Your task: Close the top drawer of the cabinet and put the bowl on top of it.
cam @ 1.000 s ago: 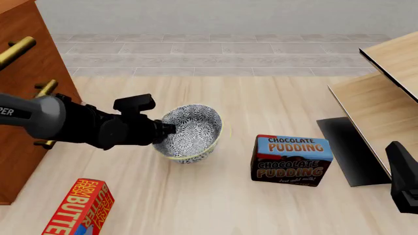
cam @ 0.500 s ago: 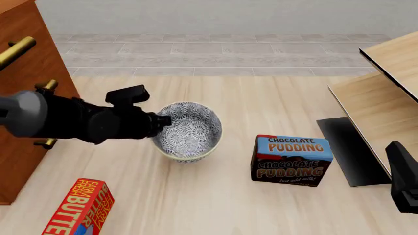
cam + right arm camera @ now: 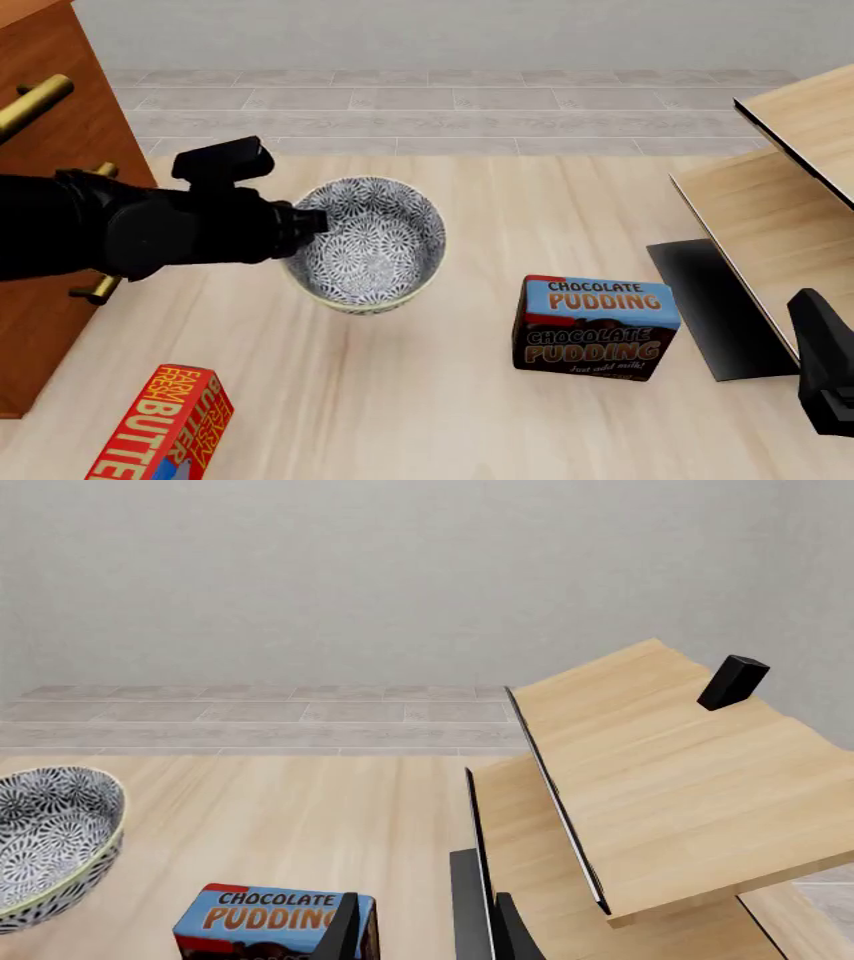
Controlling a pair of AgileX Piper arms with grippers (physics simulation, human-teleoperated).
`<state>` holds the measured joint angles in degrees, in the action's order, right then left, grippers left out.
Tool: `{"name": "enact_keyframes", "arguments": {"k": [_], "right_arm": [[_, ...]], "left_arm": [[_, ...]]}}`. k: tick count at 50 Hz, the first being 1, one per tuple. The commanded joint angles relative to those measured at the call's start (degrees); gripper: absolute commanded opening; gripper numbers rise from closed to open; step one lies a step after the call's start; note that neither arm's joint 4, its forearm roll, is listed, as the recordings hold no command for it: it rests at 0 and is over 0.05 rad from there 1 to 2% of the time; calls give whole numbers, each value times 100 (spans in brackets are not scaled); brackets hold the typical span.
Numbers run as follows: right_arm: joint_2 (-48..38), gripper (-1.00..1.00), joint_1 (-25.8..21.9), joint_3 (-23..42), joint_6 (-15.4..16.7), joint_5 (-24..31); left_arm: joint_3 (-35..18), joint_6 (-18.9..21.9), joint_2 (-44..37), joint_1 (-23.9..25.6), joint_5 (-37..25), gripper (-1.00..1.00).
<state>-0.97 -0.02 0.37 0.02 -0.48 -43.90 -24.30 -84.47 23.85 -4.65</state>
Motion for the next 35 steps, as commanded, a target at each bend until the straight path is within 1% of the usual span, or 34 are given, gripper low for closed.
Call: {"name": "enact_keyframes", "arguments": {"k": [1, 8, 16, 20, 25, 33, 35], "right_arm": [[25, 100, 0, -9, 0, 15], [27, 100, 0, -9, 0, 15], [26, 100, 0, -9, 0, 15], [27, 100, -1, -9, 1, 15], [28, 100, 1, -9, -1, 16], [27, 100, 1, -9, 0, 15], [25, 100, 0, -9, -1, 15]], "left_arm": [[41, 46, 532, -30, -350, -100], [-4, 85, 825, -84, -593, -100], [-94, 19, 1190, -109, -976, -100], [-140, 73, 1351, -172, -1146, -100], [-287, 119, 1581, -202, -1429, -100], [-666, 234, 1944, -292, -1984, -100], [-710, 233, 1969, -303, -2037, -100]]}}
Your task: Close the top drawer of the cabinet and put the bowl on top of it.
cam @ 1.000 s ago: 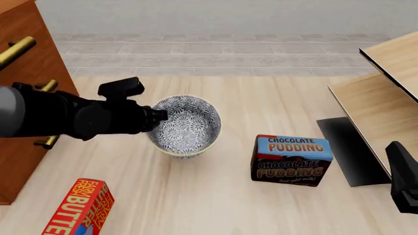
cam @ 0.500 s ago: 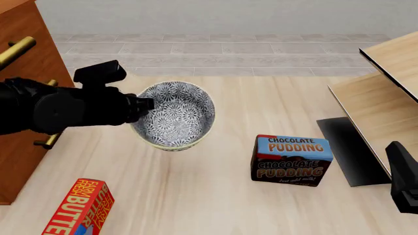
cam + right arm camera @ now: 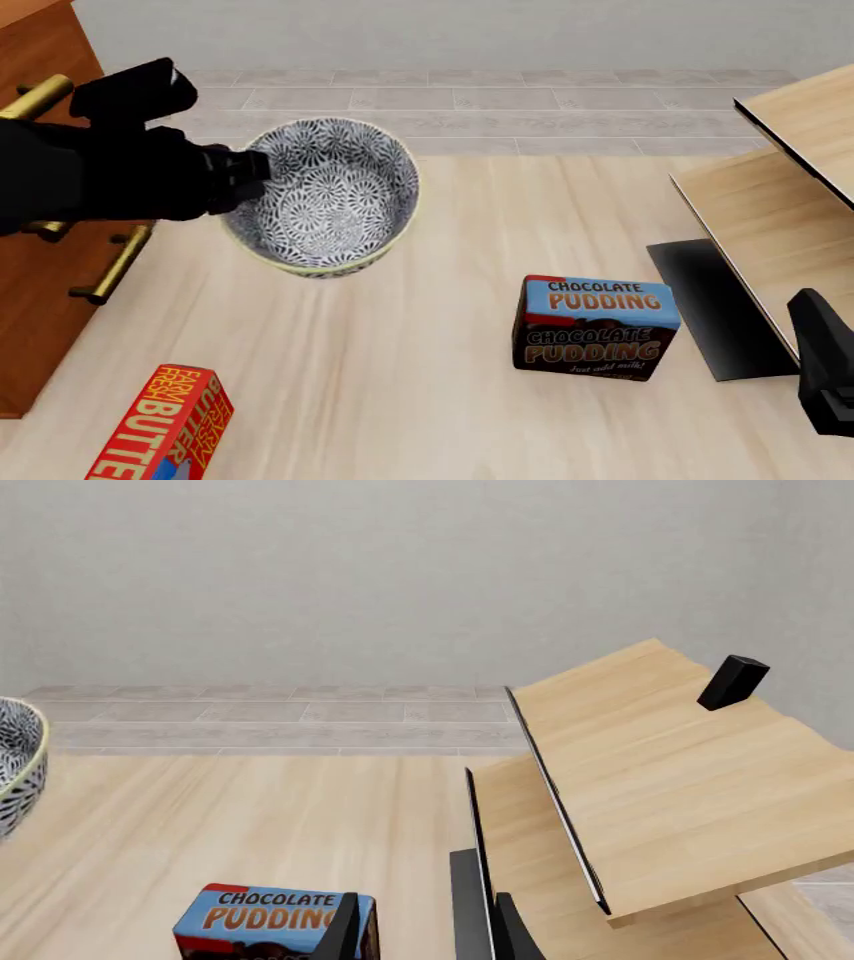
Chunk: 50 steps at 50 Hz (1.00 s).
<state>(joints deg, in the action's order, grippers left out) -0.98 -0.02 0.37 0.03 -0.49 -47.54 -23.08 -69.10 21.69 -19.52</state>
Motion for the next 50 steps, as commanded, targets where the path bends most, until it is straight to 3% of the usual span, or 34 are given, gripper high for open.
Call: {"name": "enact_keyframes", "arguments": {"k": [1, 50], "right_arm": [[26, 100, 0, -9, -1, 15], [26, 100, 0, -9, -1, 15]], "left_arm": [[-404, 110, 460, -106, -623, -100], [-2593, 49, 1148, -923, -2886, -100]]}}
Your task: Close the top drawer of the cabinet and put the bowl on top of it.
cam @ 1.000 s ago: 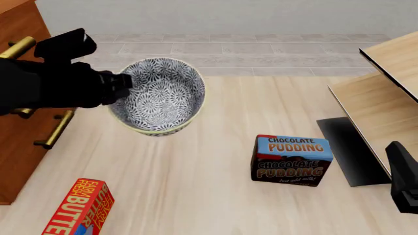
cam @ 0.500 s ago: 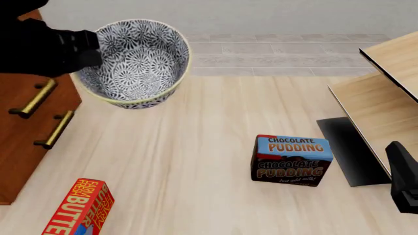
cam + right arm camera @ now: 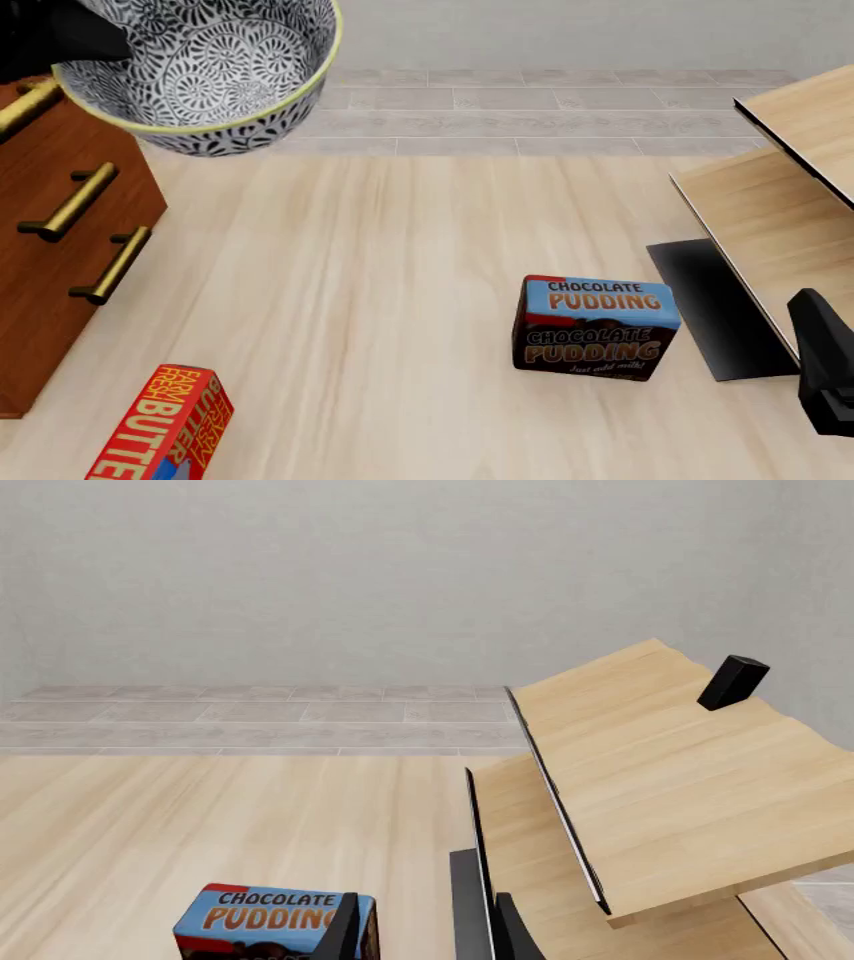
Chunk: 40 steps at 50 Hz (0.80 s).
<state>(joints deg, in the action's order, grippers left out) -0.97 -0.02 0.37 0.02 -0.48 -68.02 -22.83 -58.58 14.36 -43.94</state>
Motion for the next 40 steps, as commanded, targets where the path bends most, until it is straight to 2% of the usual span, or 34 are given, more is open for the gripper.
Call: {"name": "enact_keyframes", "arguments": {"k": [1, 9, 11, 26, 40], "right_arm": [[24, 100, 0, -9, 0, 15], [26, 100, -1, -9, 0, 15], [25, 100, 0, -9, 1, 15], [25, 100, 1, -9, 2, 15], [26, 100, 1, -9, -1, 15]], "left_arm": [[-616, 24, 96, -222, -488, -100], [-894, -5, 101, -320, -708, -100], [-1199, -62, 30, -402, -887, -100], [-2069, 95, -169, -913, -1337, -100], [-2547, -12, -414, -1314, -1496, -100]]}}
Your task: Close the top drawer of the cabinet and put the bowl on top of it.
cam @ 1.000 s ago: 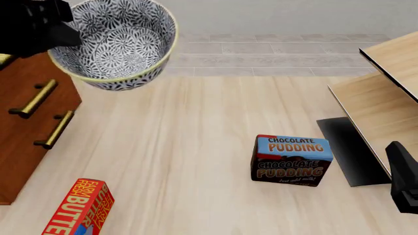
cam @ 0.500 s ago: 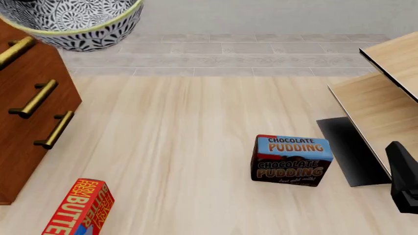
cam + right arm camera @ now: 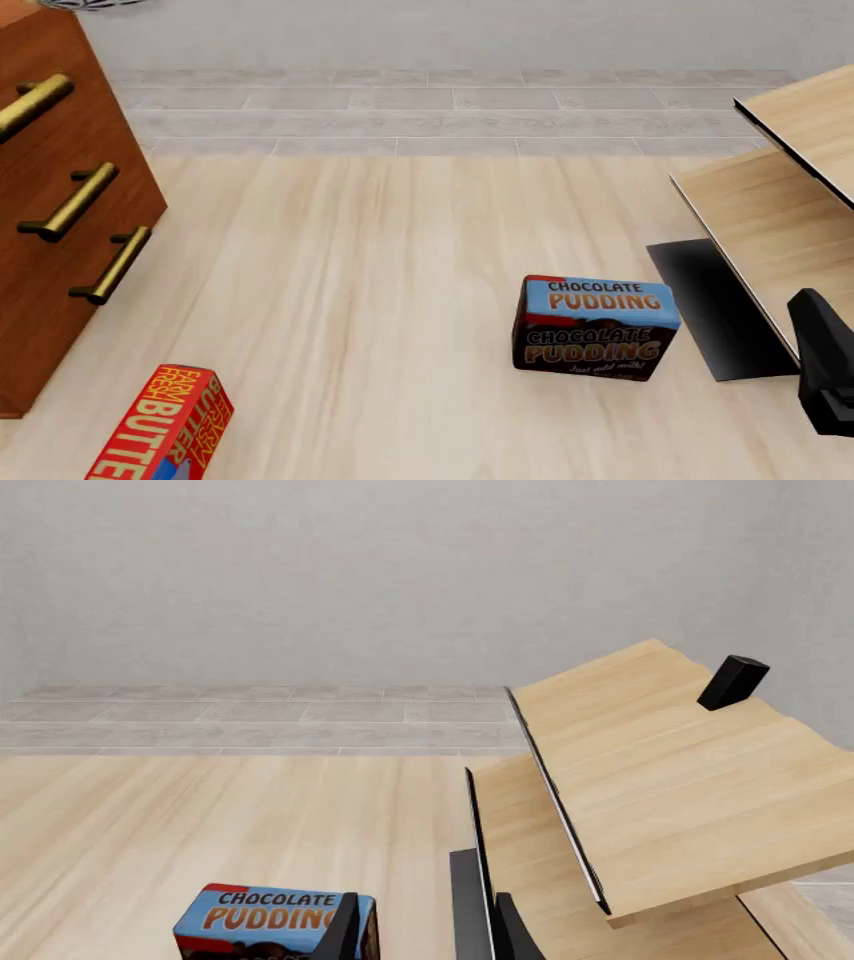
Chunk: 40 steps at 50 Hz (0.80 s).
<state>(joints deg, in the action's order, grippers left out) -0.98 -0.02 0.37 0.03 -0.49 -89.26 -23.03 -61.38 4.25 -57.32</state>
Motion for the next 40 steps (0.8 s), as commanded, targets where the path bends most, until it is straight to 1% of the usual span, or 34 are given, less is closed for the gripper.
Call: {"name": "enact_keyframes", "arguments": {"k": [1, 8, 12, 15, 22, 24, 28, 34, 36, 38, 40], "right_arm": [[29, 100, 1, -9, -1, 16], [27, 100, 0, -9, -1, 15], [27, 100, -1, -9, -1, 15], [27, 100, 0, -9, -2, 15], [28, 100, -1, -9, 1, 15], [29, 100, 0, -9, -2, 16], [27, 100, 0, -9, 0, 15], [28, 100, 0, -9, 0, 15], [28, 100, 0, -9, -2, 16], [27, 100, 0, -9, 0, 15], [27, 100, 1, -9, -1, 15]], "left_arm": [[-472, -22, -155, -335, -171, -100], [-822, -115, -296, -476, -321, -100], [-1048, -247, -380, -569, -405, -100], [-1195, -221, -450, -686, -449, -100], [-1338, -284, -517, -845, -493, -100], [-1401, -242, -548, -909, -501, -100], [-1466, -324, -592, -1021, -505, -100], [-1433, -266, -615, -1205, -449, -100], [-1425, -318, -618, -1235, -450, -100], [-1366, -325, -603, -1273, -405, -100], [-1182, -327, -570, -1362, -299, -100]]}}
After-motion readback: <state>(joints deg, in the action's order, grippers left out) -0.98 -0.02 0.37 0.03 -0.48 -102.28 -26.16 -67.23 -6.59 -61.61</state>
